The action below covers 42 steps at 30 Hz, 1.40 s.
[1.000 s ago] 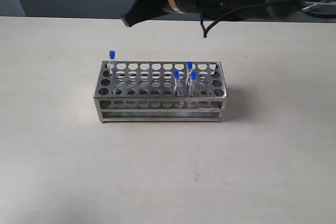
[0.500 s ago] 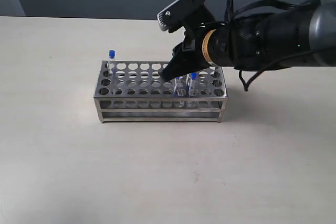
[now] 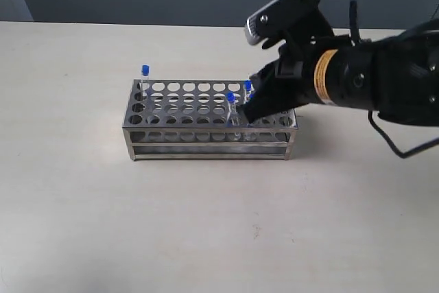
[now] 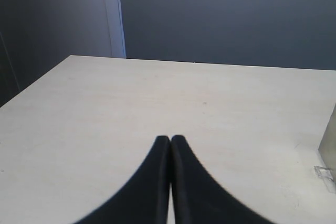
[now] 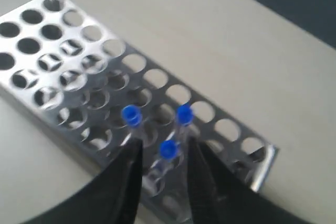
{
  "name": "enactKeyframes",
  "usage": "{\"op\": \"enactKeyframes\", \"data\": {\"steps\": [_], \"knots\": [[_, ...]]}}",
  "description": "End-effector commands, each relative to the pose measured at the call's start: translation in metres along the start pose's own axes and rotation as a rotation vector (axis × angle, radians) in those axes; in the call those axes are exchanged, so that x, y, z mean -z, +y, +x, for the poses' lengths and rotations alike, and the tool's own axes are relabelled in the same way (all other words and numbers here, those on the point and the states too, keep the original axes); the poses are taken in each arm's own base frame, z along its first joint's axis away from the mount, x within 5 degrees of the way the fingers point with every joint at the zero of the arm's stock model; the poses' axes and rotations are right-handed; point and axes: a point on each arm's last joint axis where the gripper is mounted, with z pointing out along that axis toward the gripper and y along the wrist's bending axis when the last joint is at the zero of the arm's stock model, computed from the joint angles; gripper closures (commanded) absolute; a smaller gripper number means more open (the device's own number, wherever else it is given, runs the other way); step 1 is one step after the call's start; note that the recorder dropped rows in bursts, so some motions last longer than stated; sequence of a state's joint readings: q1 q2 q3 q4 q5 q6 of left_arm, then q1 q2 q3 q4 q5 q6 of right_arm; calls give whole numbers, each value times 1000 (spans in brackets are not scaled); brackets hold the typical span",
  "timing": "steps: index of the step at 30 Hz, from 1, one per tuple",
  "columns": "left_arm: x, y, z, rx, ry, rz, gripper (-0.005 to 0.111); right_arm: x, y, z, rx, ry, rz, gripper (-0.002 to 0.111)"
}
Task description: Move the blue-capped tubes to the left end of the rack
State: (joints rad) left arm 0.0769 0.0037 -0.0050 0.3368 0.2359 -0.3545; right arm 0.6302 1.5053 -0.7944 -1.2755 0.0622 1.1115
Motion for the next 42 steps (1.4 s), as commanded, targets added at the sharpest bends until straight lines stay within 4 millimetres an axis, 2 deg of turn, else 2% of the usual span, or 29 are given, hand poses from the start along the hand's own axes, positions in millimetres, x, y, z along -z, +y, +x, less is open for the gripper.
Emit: {"op": "enactKeyframes", "data": {"steps": [1, 3, 5, 8, 10, 12, 14, 16, 19, 22, 27, 30, 33, 36, 42], "knots": [[0, -1, 1, 3, -2, 8, 106, -5, 14, 19, -33, 23, -121, 78], [0, -1, 1, 3, -2, 8, 106, -9, 9, 22, -79, 45, -97, 78], [0, -1, 1, 3, -2, 8, 106, -12, 6, 18, -106, -9, -158, 78], [0, -1, 1, 3, -2, 8, 106, -7, -7, -4, -162, -289, -228, 78], [0, -1, 1, 3, -2, 8, 106, 0, -27, -20, -130, -491, -74, 79], [0, -1, 1, 3, -2, 8, 106, 13, -55, -34, -149, -659, 212, 79], [0, -1, 1, 3, -2, 8, 106, 27, -77, -45, -122, -751, 482, 79], [0, -1, 1, 3, -2, 8, 106, 38, -95, -50, -161, -744, 681, 78], [0, -1, 1, 3, -2, 8, 106, 44, -104, -43, -246, -606, 768, 75], [0, -1, 1, 3, -2, 8, 106, 35, -103, -28, -396, -457, 713, 74], [0, -1, 1, 3, -2, 8, 106, 11, -96, 3, -447, -386, 685, 74], [0, -1, 1, 3, -2, 8, 106, -14, -81, 22, -354, -325, 548, 74], [0, -1, 1, 3, -2, 8, 106, -33, -58, 38, -276, -333, 328, 74], [0, -1, 1, 3, -2, 8, 106, -36, -37, 45, -246, -429, 130, 74], [0, -1, 1, 3, -2, 8, 106, -37, -30, 48, -203, -473, 70, 74]]}}
